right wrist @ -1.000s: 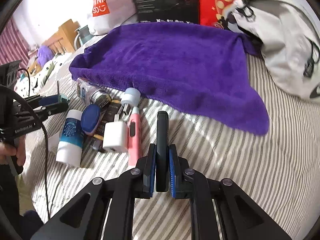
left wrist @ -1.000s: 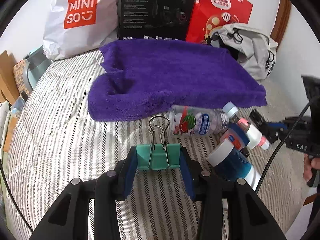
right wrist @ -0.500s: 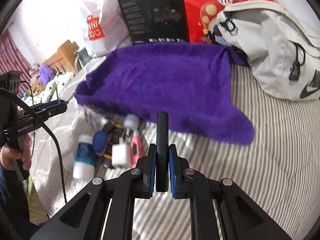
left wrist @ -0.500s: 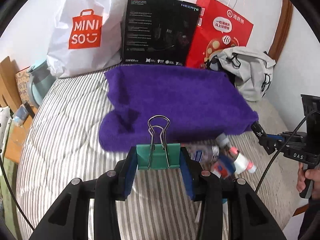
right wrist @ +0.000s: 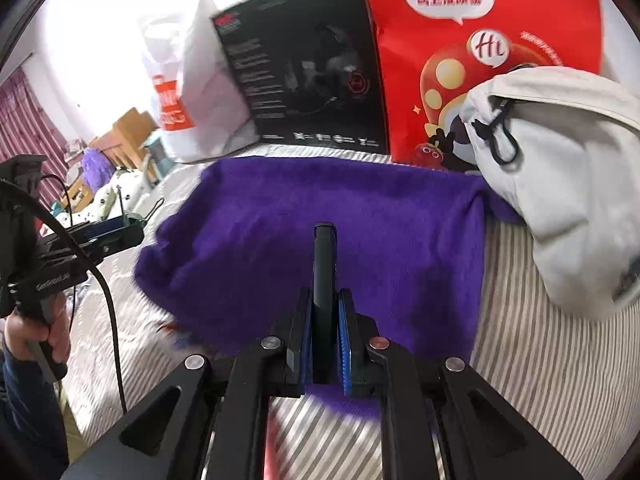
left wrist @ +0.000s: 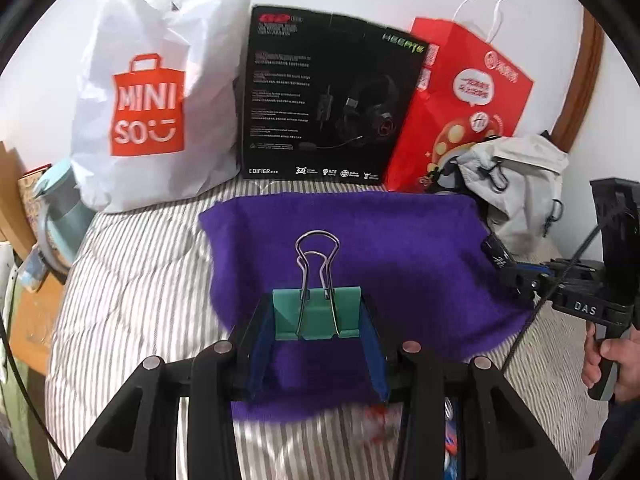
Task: Organize rigid objects
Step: 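Carry both items onto the purple towel while the right gripper releases the lighter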
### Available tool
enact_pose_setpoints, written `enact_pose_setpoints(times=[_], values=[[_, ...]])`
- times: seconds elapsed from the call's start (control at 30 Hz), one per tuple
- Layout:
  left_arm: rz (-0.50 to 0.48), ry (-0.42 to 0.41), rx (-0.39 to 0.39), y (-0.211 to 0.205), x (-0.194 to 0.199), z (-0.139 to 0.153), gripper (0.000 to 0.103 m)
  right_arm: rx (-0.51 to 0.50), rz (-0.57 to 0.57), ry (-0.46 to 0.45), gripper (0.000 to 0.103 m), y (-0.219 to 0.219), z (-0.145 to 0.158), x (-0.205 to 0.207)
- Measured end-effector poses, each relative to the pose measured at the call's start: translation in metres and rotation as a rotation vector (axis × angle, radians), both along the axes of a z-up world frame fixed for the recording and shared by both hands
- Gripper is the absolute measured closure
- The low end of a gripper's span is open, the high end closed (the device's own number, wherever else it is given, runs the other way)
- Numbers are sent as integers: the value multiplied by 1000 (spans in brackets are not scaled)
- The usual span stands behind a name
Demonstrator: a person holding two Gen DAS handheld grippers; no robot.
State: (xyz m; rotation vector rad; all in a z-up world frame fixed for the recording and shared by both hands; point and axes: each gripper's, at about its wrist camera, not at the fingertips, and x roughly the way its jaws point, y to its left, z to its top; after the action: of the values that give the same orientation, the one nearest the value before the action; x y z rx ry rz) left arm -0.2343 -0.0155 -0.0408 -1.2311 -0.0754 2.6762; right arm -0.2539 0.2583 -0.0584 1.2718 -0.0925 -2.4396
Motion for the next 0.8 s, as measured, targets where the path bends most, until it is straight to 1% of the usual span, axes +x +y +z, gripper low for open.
enact_pose_setpoints(times=[0.07, 0.2, 0.37, 0.5, 0.6, 0.67, 0.77, 0.8], values=[[7, -9, -5, 3, -17, -6, 64, 8, -8, -11, 91, -1, -8, -22], [13, -34, 11, 7, -45, -17, 64, 28, -29, -47, 91, 2, -24, -60], [19, -62, 12, 9, -73, -32, 64, 128, -41, -74, 91, -4, -41, -96], [19, -86, 3, 13, -89, -42, 64, 187, -34, -92, 91, -11, -53, -106], [17, -105, -8, 15, -97, -49, 64, 222, -22, -83, 91, -15, -55, -107], [20, -118, -16, 16, -101, -53, 64, 239, -12, -78, 90, -18, -55, -106], [28, -137, -8, 14, -107, -57, 64, 253, 9, -63, 90, -21, -55, -103], [29, -142, -8, 14, -109, -58, 64, 248, 13, -67, 88, -21, -55, -103]])
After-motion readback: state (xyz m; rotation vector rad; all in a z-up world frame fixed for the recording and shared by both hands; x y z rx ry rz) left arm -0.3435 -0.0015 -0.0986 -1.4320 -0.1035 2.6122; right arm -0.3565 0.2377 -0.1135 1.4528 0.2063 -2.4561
